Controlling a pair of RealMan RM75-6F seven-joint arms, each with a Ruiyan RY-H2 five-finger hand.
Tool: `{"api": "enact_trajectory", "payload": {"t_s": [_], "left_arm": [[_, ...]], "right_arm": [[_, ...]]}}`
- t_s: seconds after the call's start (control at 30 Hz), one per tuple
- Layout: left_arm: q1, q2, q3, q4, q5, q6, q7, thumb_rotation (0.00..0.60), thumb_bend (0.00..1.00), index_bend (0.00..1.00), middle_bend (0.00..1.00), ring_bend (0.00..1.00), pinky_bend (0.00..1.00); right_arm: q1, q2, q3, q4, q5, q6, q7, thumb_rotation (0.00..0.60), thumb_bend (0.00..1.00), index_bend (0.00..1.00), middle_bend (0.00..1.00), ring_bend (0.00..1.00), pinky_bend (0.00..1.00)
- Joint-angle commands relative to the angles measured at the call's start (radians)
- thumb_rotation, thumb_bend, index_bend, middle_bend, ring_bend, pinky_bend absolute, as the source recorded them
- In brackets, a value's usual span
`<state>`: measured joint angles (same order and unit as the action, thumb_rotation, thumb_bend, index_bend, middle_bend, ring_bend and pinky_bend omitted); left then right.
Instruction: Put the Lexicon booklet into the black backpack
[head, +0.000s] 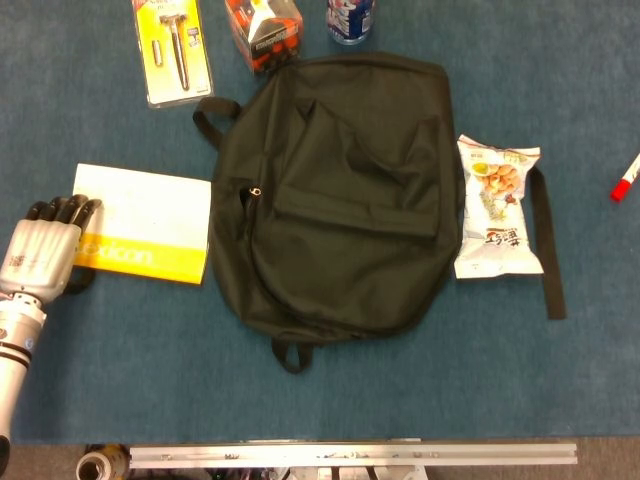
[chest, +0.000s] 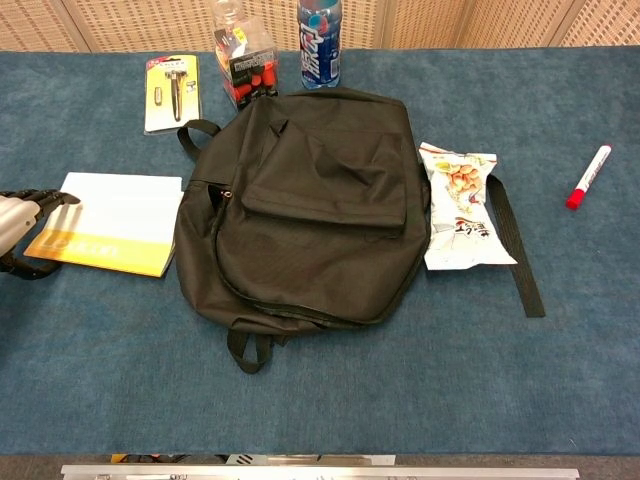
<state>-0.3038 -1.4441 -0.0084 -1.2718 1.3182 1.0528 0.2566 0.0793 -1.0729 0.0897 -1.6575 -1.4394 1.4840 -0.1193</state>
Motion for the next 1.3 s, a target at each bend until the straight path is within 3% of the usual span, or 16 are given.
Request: {"api": "enact_trajectory", "payload": {"t_s": [0.03,0.47,0.7,1.0,1.3], "left_arm": [[0.001,-0.007,-0.004,0.003,0.001,0.010,-0.010,0.600,0.27,0.12,0.14,0.14,0.16],[0.001,-0.046,-0.014,0.038,0.037,0.061,-0.100,0.600,0.27,0.25,0.24,0.22,0.17],[0.000,-0.080,-0.023,0.069,0.076,0.113,-0.158,0.600,0.35,0.31,0.31,0.28,0.21],[0.004,-0.116,-0.013,0.159,0.172,0.221,-0.256,0.600,0.34,0.49,0.43,0.39,0.26],[0.010,-0.130,0.012,0.228,0.213,0.254,-0.239,0.600,0.34,0.58,0.46,0.40,0.29]], "right_arm": [[-0.001,0.000,0.000,0.000,0.000,0.000,0.000,0.600,0.09,0.27,0.37,0.28,0.38],[-0.002,-0.003,0.001,0.006,0.000,-0.001,0.005,0.600,0.09,0.27,0.37,0.28,0.38],[-0.002,-0.005,0.002,0.013,0.001,-0.003,0.013,0.600,0.09,0.27,0.37,0.28,0.38],[-0.007,-0.002,0.002,0.021,0.005,-0.002,0.024,0.600,0.09,0.27,0.37,0.28,0.38],[-0.006,-0.003,0.000,0.022,0.002,-0.007,0.027,0.600,0.09,0.27,0.37,0.28,0.38]]}}
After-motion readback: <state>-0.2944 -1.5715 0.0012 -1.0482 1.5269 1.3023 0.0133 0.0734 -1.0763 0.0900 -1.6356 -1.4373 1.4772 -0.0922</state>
